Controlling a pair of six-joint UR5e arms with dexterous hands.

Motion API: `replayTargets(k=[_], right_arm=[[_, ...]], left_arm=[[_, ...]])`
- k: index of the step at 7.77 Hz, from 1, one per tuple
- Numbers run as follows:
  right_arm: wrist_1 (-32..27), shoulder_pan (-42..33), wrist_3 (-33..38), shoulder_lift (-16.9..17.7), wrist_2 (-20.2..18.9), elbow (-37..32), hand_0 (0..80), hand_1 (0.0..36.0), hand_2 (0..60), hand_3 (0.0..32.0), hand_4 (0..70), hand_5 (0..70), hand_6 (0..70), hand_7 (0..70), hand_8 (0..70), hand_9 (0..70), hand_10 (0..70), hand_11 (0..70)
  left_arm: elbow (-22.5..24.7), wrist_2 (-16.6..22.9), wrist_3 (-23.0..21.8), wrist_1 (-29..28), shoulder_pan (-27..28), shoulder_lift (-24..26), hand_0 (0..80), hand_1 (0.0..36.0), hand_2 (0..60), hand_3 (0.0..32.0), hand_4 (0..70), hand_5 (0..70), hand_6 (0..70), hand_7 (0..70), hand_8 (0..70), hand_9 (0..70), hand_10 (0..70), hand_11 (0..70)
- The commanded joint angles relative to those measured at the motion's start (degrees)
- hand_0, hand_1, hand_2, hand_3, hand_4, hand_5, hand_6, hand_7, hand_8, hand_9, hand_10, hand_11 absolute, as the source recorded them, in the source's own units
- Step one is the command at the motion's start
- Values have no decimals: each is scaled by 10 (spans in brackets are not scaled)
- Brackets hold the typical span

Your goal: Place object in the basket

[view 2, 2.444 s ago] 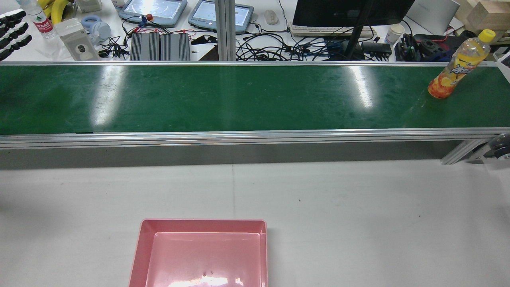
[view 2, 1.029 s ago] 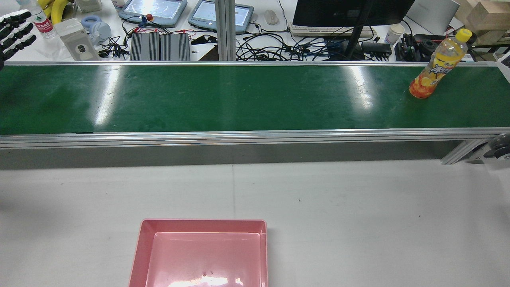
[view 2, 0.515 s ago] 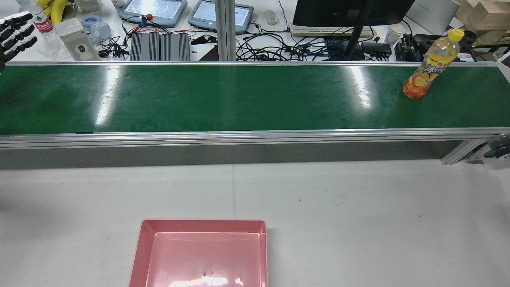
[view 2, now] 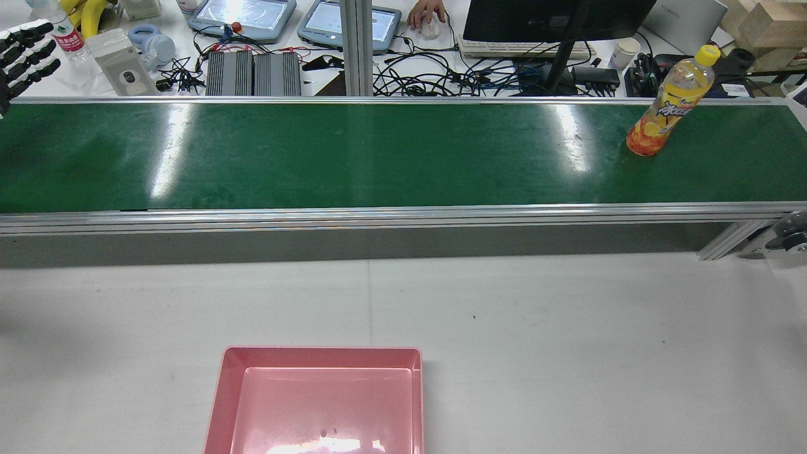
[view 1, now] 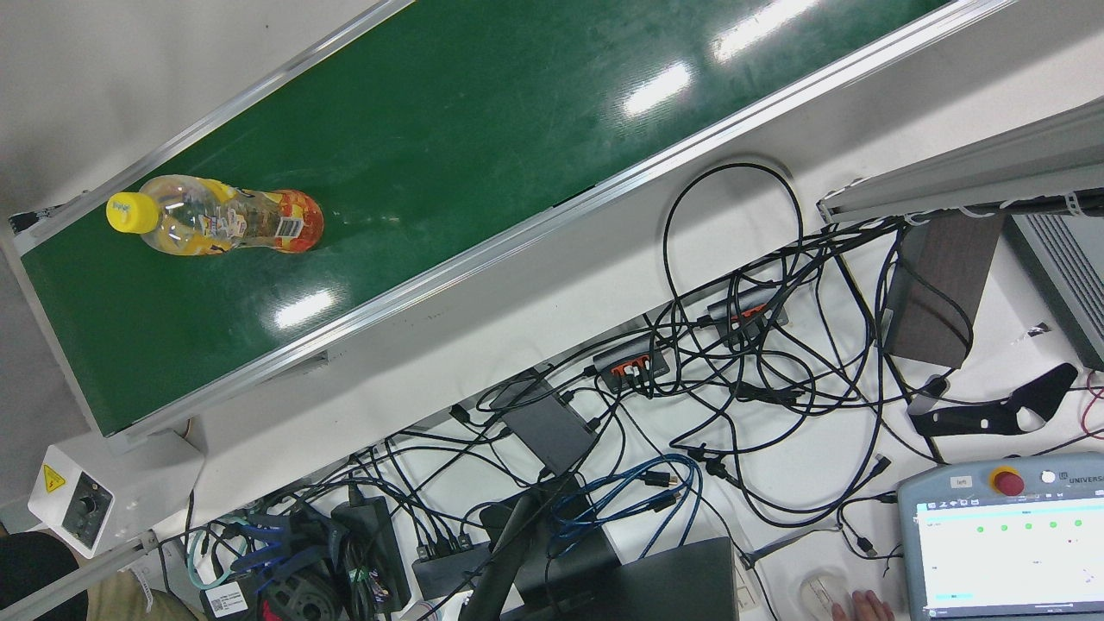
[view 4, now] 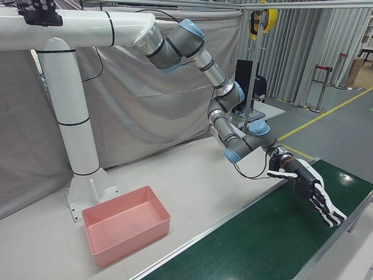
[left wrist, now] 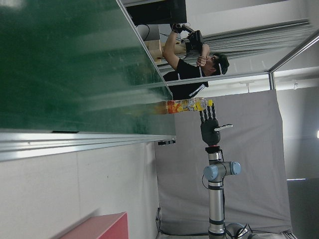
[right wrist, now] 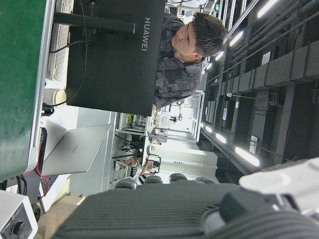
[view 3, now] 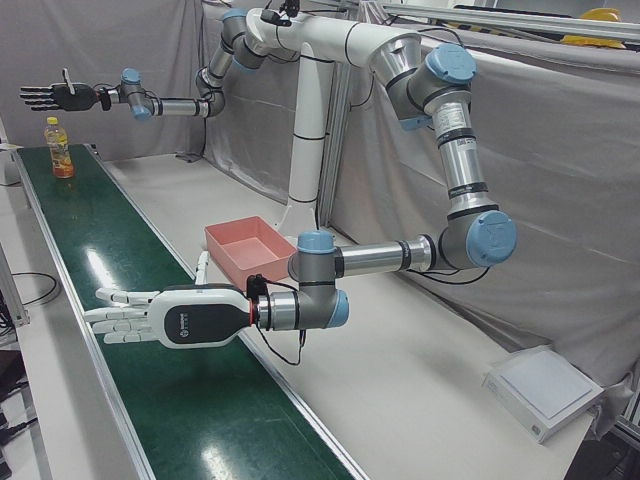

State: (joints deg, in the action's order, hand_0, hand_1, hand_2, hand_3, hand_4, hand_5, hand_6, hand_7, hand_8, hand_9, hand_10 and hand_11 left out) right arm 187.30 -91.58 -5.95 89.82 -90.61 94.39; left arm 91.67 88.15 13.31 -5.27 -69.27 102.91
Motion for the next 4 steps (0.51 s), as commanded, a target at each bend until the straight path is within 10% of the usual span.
replayTargets(k=[1,4], right_arm=[[0,0,0,0,0,0,0,0,0,0,0,0,0,0,0,0,0,0],[0,0,0,0,0,0,0,0,0,0,0,0,0,0,0,0,0,0]], left_arm=[[0,0,0,0,0,1,555,29,0,10,97,131,0,0,29,28,33,61],[0,0,0,0,0,1,549,25,0,8,97,134,0,0,30,30,37,66]])
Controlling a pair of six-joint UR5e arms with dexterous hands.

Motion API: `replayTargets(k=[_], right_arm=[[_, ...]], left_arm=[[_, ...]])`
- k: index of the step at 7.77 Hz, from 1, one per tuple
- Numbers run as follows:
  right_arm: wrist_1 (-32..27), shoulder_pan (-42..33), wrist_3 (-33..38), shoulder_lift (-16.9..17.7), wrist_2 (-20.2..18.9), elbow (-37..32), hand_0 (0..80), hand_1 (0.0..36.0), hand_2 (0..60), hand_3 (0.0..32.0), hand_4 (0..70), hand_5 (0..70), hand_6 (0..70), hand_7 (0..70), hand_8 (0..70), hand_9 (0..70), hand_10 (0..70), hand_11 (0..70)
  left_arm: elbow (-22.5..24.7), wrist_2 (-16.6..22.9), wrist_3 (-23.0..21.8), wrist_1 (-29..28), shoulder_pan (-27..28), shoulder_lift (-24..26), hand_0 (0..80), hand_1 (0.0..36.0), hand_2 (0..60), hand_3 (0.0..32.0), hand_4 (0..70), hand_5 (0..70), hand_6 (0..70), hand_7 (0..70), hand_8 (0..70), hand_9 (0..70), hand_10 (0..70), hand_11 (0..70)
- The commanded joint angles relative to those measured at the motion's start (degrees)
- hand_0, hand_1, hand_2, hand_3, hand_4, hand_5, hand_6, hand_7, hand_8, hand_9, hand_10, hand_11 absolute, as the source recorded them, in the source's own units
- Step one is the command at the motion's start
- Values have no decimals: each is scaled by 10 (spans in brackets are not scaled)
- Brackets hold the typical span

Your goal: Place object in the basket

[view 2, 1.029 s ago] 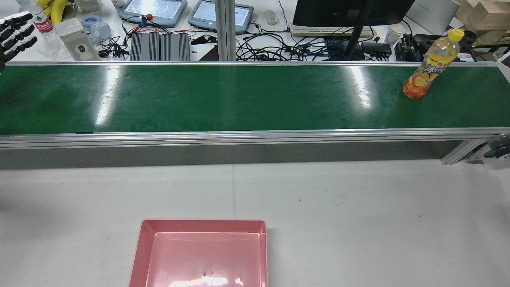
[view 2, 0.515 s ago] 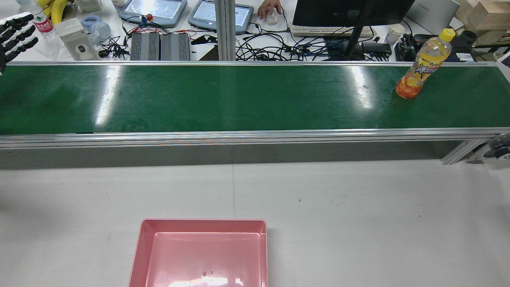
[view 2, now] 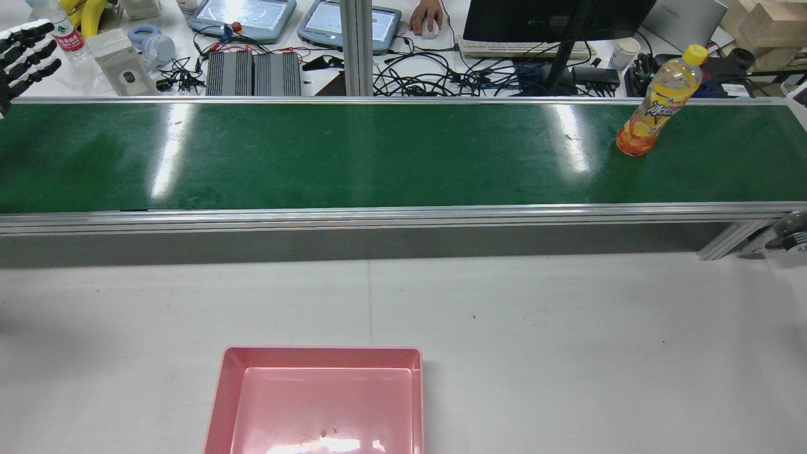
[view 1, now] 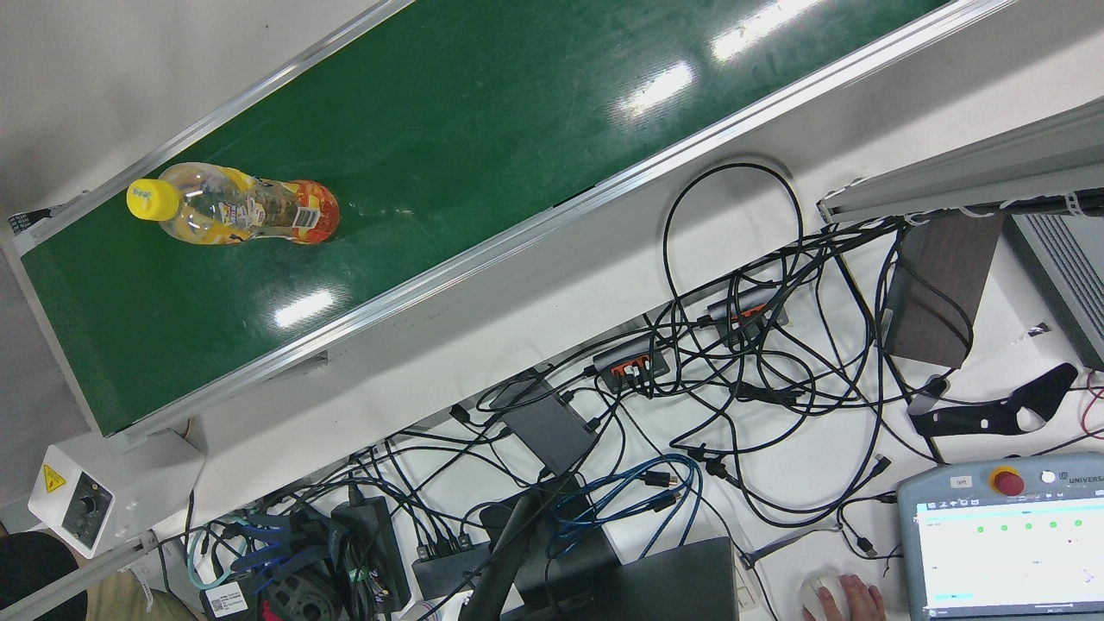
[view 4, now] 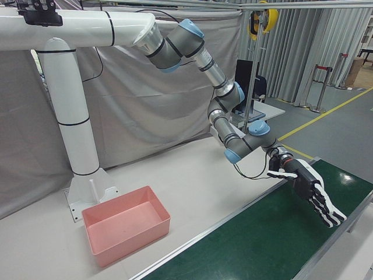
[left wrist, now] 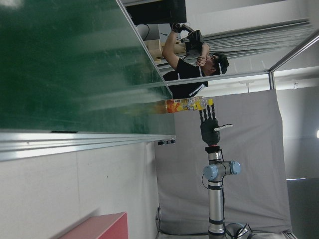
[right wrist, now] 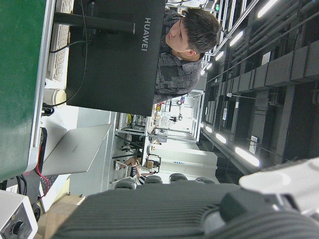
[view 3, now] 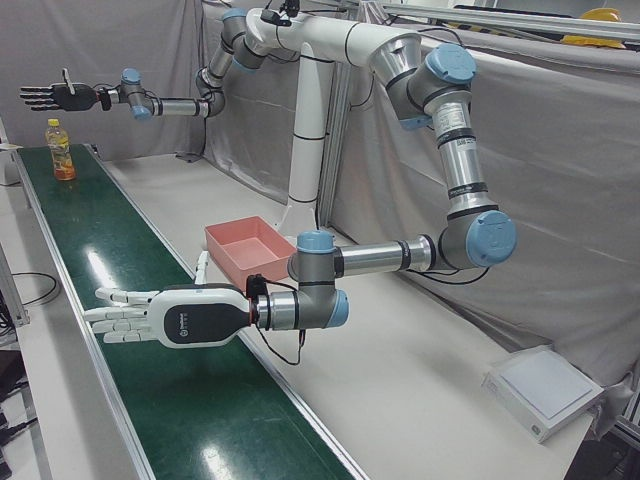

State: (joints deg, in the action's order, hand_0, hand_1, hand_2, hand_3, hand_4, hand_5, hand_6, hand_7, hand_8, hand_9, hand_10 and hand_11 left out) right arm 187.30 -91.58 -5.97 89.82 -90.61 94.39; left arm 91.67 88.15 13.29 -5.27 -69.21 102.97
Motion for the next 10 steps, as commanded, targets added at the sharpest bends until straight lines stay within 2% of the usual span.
replayTargets(k=[1,10], right_arm=[[0,0,0,0,0,0,0,0,0,0,0,0,0,0,0,0,0,0],[0,0,0,0,0,0,0,0,0,0,0,0,0,0,0,0,0,0]], left_arm=[[0,0,1,0,0,0,548,25,0,10,95,134,0,0,31,31,36,65],[0,0,0,0,2,0,546,22,0,8,98,137,0,0,33,32,33,60]])
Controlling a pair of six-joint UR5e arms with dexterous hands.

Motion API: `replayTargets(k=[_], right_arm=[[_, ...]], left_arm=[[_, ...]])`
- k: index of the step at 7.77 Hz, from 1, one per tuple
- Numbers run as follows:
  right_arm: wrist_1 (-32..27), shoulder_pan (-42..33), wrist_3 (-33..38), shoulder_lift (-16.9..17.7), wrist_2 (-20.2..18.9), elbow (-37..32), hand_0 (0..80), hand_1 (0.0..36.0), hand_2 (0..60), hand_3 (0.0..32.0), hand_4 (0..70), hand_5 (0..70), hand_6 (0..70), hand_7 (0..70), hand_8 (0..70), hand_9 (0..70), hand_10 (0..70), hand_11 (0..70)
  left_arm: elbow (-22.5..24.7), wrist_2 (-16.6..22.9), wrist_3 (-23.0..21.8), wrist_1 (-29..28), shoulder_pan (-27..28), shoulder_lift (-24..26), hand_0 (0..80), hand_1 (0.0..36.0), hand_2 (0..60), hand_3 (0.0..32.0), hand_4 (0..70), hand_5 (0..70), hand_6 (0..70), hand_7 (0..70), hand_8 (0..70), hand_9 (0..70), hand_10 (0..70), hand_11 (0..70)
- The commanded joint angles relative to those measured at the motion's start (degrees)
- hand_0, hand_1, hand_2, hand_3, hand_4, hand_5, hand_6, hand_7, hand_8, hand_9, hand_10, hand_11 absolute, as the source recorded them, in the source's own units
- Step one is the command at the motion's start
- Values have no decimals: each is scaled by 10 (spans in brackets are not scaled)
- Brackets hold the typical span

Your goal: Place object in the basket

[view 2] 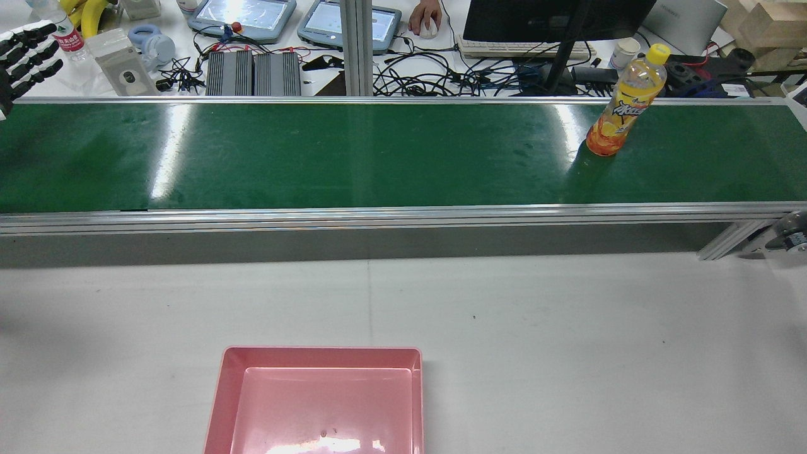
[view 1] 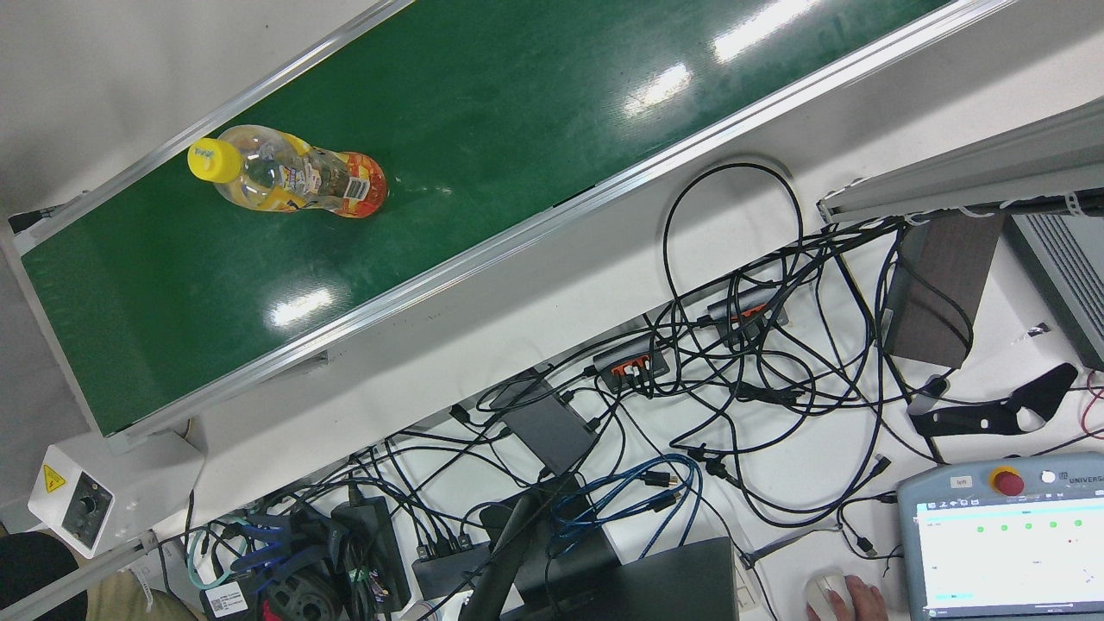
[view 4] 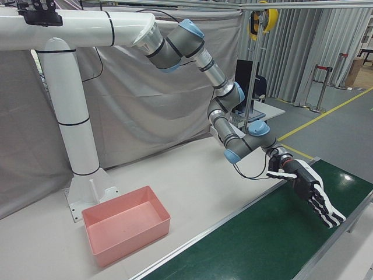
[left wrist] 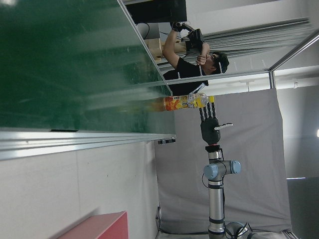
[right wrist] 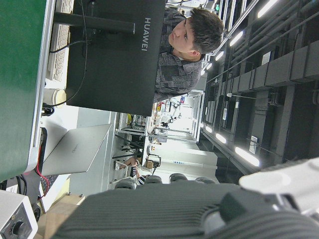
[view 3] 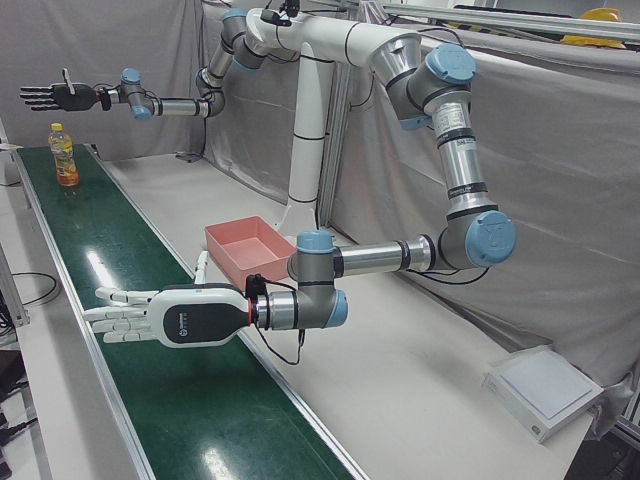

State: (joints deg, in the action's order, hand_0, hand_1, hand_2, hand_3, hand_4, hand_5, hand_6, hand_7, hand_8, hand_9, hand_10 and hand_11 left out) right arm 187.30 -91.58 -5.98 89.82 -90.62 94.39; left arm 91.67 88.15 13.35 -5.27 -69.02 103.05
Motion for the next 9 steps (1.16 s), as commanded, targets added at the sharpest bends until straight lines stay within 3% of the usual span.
replayTargets(k=[1,9], right_arm=[[0,0,1,0,0,0,0,0,0,0,0,0,0,0,0,0,0,0],[0,0,0,0,0,0,0,0,0,0,0,0,0,0,0,0,0,0]], left_arm=[[0,0,-1,0,0,0,544,21,0,4,99,138,0,0,32,32,35,62],[0,0,-1,0,0,0,546,22,0,4,101,141,0,0,34,34,36,63]])
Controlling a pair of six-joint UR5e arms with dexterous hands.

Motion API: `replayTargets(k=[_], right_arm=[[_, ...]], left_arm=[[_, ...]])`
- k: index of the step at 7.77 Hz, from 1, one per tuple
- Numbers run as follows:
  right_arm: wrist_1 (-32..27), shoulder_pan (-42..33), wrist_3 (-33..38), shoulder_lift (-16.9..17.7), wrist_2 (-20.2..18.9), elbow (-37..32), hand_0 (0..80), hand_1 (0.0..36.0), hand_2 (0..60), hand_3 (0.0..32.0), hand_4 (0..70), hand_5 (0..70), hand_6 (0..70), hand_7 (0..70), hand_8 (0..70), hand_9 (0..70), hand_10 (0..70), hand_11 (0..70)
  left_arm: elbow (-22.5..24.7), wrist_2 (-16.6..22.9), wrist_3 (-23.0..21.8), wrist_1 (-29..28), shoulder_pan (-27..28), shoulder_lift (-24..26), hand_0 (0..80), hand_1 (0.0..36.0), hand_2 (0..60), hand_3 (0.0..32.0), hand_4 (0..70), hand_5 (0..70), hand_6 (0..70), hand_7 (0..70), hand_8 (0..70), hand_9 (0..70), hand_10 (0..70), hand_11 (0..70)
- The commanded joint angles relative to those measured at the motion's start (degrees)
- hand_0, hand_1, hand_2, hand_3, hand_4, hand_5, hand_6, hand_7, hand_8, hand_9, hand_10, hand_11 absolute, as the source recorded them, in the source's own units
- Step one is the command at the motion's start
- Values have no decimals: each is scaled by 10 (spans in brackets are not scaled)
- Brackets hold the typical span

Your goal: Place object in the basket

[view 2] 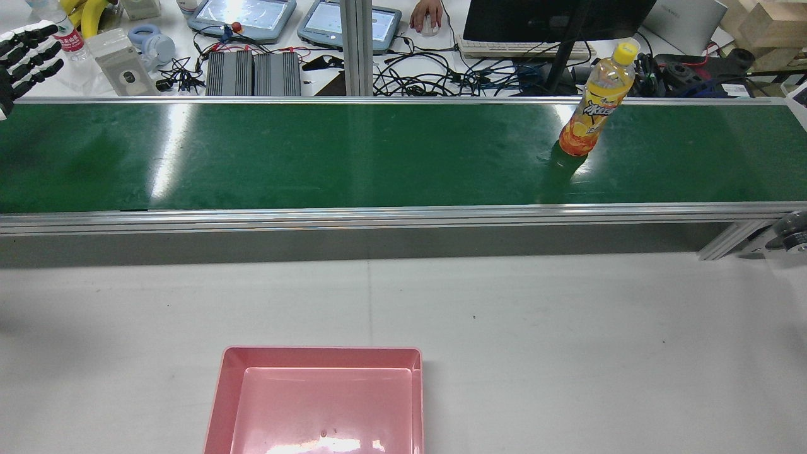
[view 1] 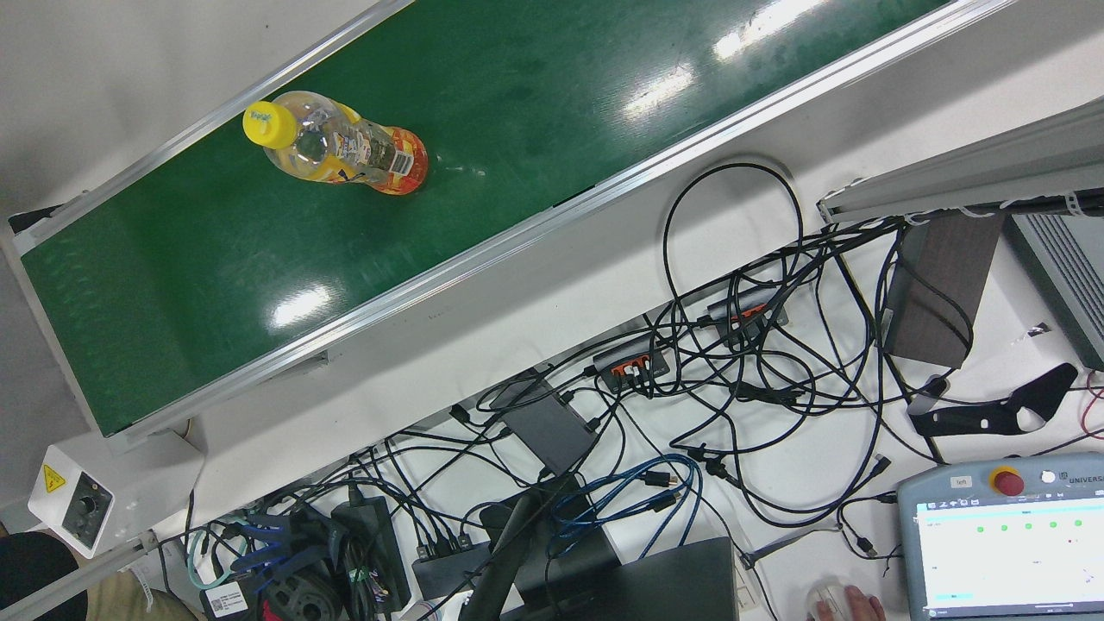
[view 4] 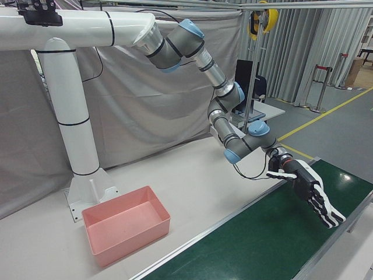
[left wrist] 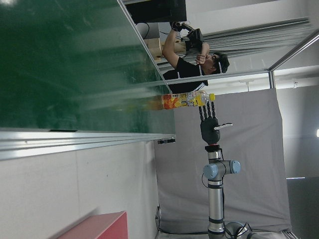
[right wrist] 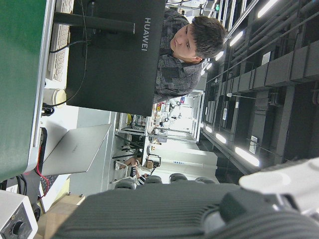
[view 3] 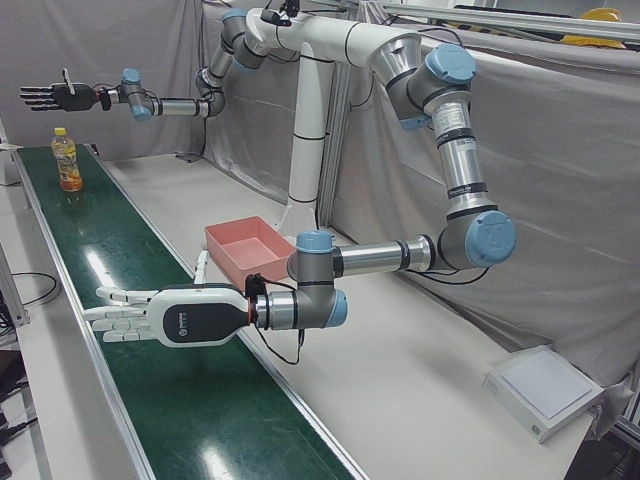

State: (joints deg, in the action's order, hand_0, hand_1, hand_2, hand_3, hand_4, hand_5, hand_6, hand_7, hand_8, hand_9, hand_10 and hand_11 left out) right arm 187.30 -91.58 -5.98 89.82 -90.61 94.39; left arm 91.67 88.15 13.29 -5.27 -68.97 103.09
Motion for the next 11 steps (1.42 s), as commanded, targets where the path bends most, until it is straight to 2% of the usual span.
replayTargets(k=[1,11], right_arm=[[0,0,0,0,0,0,0,0,0,0,0,0,0,0,0,0,0,0],[0,0,0,0,0,0,0,0,0,0,0,0,0,0,0,0,0,0]], left_arm=[[0,0,1,0,0,0,546,23,0,6,102,138,0,0,35,37,36,64],[0,0,1,0,1,1,542,21,0,6,101,144,0,0,36,38,40,69]])
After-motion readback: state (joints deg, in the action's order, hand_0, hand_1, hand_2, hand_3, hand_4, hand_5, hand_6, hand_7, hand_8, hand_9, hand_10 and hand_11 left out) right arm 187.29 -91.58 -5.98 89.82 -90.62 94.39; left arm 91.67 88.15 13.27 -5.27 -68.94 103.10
